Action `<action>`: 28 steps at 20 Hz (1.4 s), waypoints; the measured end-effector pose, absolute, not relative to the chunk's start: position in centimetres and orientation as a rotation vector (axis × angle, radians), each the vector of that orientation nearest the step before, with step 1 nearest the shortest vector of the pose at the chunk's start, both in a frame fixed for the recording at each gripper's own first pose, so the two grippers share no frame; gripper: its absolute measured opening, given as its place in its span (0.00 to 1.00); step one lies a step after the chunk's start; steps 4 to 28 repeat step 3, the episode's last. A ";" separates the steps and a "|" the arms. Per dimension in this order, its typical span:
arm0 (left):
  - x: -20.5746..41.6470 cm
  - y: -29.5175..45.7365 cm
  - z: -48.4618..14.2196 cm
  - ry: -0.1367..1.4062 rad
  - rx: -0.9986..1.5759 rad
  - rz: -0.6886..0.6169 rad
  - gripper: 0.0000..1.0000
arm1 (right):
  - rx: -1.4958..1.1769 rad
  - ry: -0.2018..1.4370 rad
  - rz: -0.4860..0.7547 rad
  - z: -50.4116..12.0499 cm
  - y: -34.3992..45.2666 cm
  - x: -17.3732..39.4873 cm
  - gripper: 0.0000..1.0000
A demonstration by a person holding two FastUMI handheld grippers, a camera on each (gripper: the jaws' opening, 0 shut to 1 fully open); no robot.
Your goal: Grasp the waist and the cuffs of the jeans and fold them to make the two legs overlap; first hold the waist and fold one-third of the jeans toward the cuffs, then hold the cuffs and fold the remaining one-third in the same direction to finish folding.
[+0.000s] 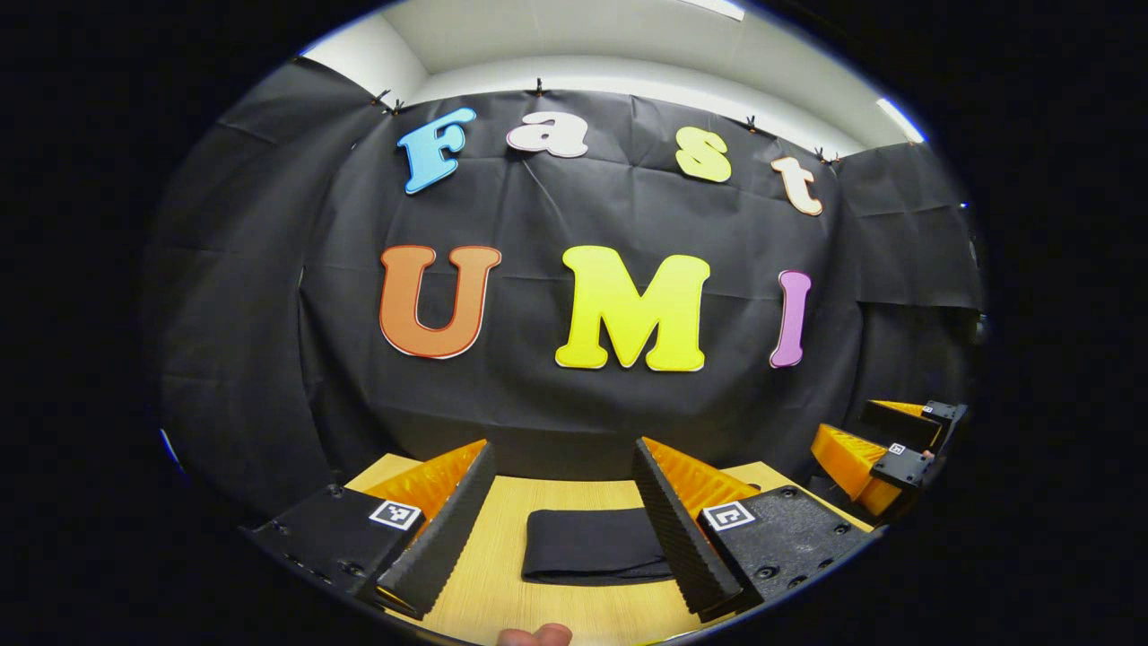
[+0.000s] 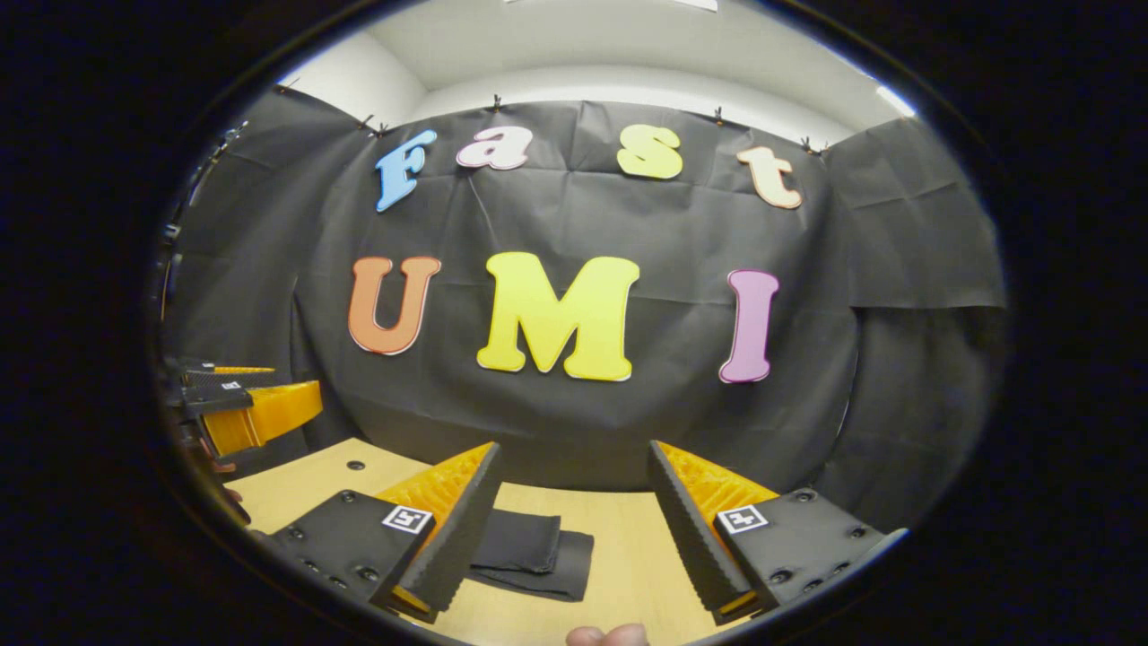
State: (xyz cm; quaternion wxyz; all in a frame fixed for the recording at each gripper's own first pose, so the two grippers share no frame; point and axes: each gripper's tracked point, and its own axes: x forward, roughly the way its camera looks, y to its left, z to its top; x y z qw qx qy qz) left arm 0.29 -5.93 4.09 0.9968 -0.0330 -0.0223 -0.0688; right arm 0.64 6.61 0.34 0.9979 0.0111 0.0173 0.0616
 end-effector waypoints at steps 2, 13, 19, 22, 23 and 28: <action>0.1 -5.4 4.4 -0.052 -0.067 -0.126 0.98 | 0.020 0.035 0.129 0.6 6.8 0.9 0.99; 0.1 -5.2 4.5 -0.056 -0.066 -0.119 1.00 | 0.024 0.033 0.132 0.7 7.0 1.0 0.99; 0.1 -5.2 4.5 -0.056 -0.066 -0.119 1.00 | 0.024 0.033 0.132 0.7 7.0 1.0 0.99; 0.1 -5.2 4.5 -0.056 -0.066 -0.119 1.00 | 0.024 0.033 0.132 0.7 7.0 1.0 0.99; 0.1 -5.2 4.5 -0.056 -0.066 -0.119 1.00 | 0.024 0.033 0.132 0.7 7.0 1.0 0.99; 0.1 -5.2 4.5 -0.056 -0.066 -0.119 1.00 | 0.024 0.033 0.132 0.7 7.0 1.0 0.99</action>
